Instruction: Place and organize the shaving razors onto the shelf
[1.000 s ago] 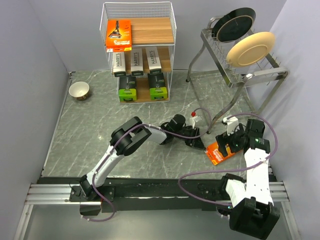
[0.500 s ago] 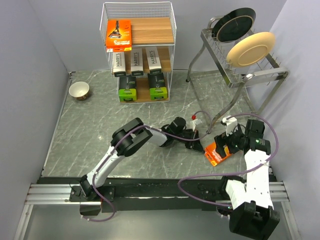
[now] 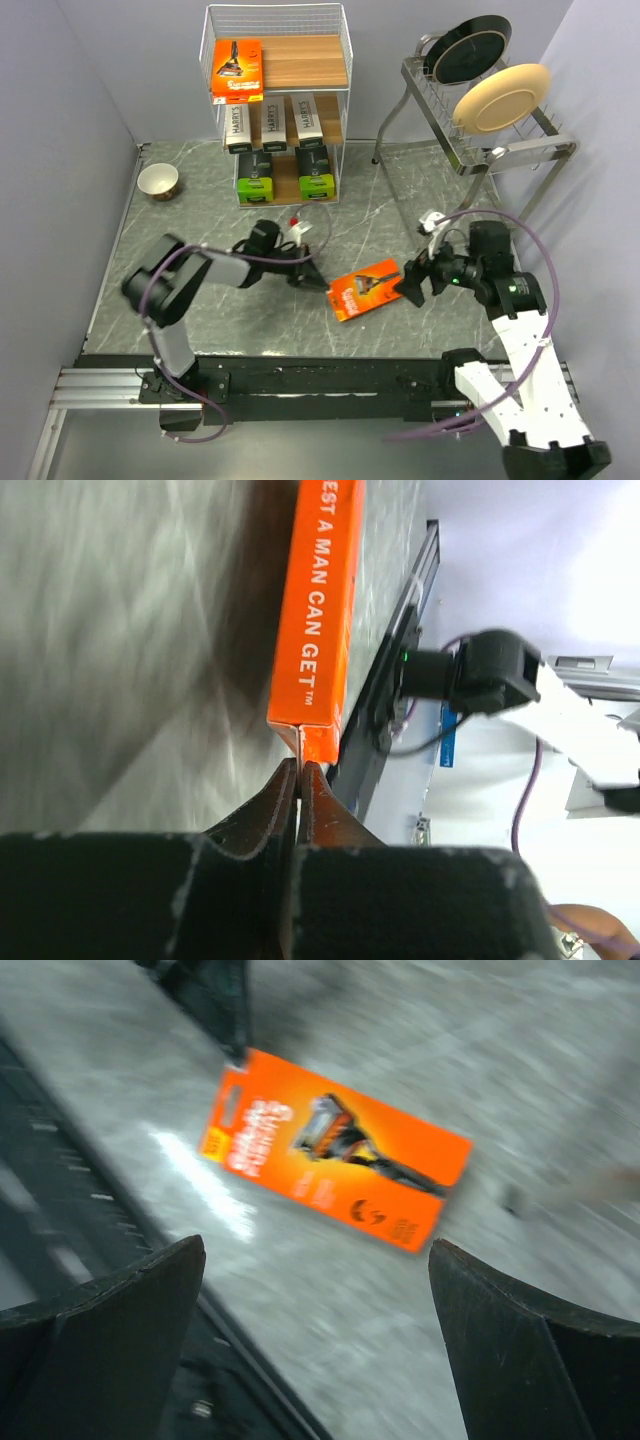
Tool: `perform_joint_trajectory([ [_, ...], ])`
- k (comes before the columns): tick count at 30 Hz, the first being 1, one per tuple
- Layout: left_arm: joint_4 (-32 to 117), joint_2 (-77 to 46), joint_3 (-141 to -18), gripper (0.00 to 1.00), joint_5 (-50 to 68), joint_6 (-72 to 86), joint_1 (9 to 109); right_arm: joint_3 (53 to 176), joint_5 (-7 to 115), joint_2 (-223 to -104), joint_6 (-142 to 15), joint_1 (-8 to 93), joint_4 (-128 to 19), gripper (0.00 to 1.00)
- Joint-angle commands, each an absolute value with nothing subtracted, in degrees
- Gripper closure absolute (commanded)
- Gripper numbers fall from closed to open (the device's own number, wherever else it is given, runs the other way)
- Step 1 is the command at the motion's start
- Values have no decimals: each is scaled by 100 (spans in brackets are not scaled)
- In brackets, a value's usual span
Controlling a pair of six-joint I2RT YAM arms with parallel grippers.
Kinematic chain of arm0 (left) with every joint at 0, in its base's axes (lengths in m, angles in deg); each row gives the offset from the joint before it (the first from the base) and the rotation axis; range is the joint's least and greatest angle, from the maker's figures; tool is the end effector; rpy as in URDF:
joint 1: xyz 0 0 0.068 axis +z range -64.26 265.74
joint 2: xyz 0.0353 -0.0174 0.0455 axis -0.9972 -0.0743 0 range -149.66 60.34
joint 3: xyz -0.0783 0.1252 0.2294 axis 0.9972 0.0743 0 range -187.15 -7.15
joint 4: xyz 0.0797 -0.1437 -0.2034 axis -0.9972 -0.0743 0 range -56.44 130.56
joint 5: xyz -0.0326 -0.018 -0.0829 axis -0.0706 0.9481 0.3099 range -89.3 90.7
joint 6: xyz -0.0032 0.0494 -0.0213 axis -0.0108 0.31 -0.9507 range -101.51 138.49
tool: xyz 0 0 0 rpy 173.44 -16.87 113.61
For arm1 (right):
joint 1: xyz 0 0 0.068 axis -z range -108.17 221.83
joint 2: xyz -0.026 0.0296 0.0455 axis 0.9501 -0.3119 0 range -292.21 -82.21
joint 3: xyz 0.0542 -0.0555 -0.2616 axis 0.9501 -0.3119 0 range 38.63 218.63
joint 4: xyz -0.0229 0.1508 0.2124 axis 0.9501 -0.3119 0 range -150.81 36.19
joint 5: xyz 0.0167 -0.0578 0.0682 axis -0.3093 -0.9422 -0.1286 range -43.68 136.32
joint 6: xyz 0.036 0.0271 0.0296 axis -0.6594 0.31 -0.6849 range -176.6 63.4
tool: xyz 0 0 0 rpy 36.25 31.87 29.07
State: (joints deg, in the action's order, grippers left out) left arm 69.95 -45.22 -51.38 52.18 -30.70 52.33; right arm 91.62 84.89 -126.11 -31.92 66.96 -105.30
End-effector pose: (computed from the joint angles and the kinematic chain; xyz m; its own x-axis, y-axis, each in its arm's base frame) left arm 0.2707 -0.2118 0.1307 -0.9677 0.0736 -0.2413 0.2521 0.3214 -0.9128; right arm 0.1351 0.0338 0.3259 -0.3913 -0.3610 -0.8465 -0.7577 0.6485 0.0737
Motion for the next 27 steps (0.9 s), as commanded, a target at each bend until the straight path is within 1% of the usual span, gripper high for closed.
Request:
perform_joint_trajectory([
  [1,6561,-3041,-4320,99,5274,-2563,5514,9031,8394,-12685,-4754,5874,-9549,0],
  [2,6544,-2775,-3997,99,5125,-2633,5594,9039,8376,-12947,-4860,5856,-9460,0],
  [3,6509,-2520,-3846,99,4950,-2886,5690,9057,8376,-13106,-5383,5847,-9329,0],
  [4,6482,-2022,-3687,99,4443,-3089,5952,9066,8542,-13281,-5692,5838,-9006,0],
  [5,6465,-1773,-3303,99,4195,-3360,6112,9040,8648,-13631,-6139,5803,-8793,0],
  [6,6656,-1545,-3064,99,3966,-4051,6278,9048,8649,-13800,-6814,5707,-8600,0],
  [7,6319,-1238,-2975,99,3607,-4197,6524,9074,8570,-13976,-7073,5523,-8224,0],
  [8,6054,-1104,-3000,99,3360,-4172,6552,9101,8535,-14343,-7232,5200,-8029,0],
  [10,5718,-936,-3000,99,2920,-4346,6710,9075,8517,-14670,-7986,4960,-7433,0],
  [11,5700,-997,-3035,99,2883,-4478,6780,8953,8569,-14994,-8320,4872,-7194,0],
  [12,5744,-1076,-3079,99,2848,-4793,6833,8882,8570,-15171,-9002,4636,-6966,0],
  [14,5272,-1357,-3367,99,2577,-5277,6904,8611,8596,-15618,-9726,4415,-6201,0],
  [15,5148,-1445,-3439,99,2540,-5758,6904,8522,8587,-15725,-10400,4231,-5938,0],
  [16,5129,-1593,-3492,99,2557,-5902,6887,8425,8570,-15814,-10702,4116,-5517,0],
  [18,4875,-1674,-3589,99,2426,-6418,6808,8100,8543,-16042,-11282,3984,-5181,0],
  [20,4402,-1753,-3650,99,2364,-6719,6720,7750,8534,-16278,-11548,3957,-4776,0],
  [23,3848,-1920,-3826,99,2434,-7256,6623,7214,8403,-16691,-12084,4054,-4039,3],
  [25,3679,-2042,-3940,99,2522,-7475,6483,6984,8289,-16851,-12672,4071,-3172,6],
  [27,3478,-2096,-4125,99,2557,-7801,6325,6913,8183,-16922,-12884,4019,-2851,7],
])
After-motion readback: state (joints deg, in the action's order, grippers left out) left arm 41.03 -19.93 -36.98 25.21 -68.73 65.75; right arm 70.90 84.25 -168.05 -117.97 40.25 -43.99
